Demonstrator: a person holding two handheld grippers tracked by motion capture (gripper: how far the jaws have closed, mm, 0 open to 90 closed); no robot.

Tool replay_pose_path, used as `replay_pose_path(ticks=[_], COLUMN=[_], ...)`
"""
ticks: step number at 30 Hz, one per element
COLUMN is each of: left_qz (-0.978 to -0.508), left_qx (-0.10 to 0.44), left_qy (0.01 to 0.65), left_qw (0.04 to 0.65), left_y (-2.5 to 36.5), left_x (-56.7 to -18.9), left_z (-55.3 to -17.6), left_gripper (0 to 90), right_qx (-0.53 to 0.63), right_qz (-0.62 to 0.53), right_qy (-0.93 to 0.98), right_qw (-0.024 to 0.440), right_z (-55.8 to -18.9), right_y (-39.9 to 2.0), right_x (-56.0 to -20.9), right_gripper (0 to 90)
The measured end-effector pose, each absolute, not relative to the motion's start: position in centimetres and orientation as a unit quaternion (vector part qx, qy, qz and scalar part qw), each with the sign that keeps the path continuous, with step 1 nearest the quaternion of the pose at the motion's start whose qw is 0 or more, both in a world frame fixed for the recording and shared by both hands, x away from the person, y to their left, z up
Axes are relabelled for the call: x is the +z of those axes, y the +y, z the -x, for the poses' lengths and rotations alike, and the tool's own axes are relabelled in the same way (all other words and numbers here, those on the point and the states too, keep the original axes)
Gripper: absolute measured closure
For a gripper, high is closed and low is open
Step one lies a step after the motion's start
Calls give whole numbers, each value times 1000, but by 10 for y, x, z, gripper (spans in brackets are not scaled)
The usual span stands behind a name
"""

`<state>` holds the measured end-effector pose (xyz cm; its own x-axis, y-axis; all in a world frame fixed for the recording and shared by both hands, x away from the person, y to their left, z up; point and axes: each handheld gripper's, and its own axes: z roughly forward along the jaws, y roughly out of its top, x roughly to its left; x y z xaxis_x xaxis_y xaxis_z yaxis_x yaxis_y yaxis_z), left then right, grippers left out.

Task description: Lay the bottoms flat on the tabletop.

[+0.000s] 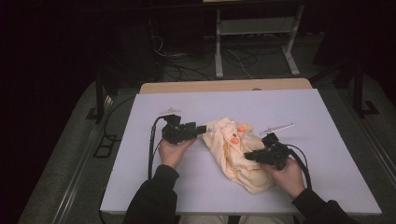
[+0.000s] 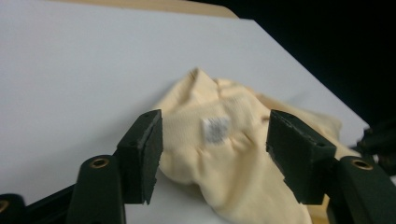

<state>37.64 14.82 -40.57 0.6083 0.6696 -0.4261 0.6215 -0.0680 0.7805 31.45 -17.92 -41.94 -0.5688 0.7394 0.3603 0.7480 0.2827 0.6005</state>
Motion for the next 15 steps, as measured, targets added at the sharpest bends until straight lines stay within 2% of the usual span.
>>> replay_pose_path(ticks=[6, 15], left_qz=[-752, -774], left_qx=[3, 1], left_qy=[417, 414], left_qw=[510, 479], left_y=[127, 98], left_x=[-414, -431], left_z=[-348, -338], left_gripper=[345, 307], right_qx=[-379, -379], right_qz=[467, 466], right_qy=[-799, -799], right_qw=[-1, -6], right_z=[-311, -311], right_y=[-176, -175], right_x=[-417, -418], right_gripper=[804, 800])
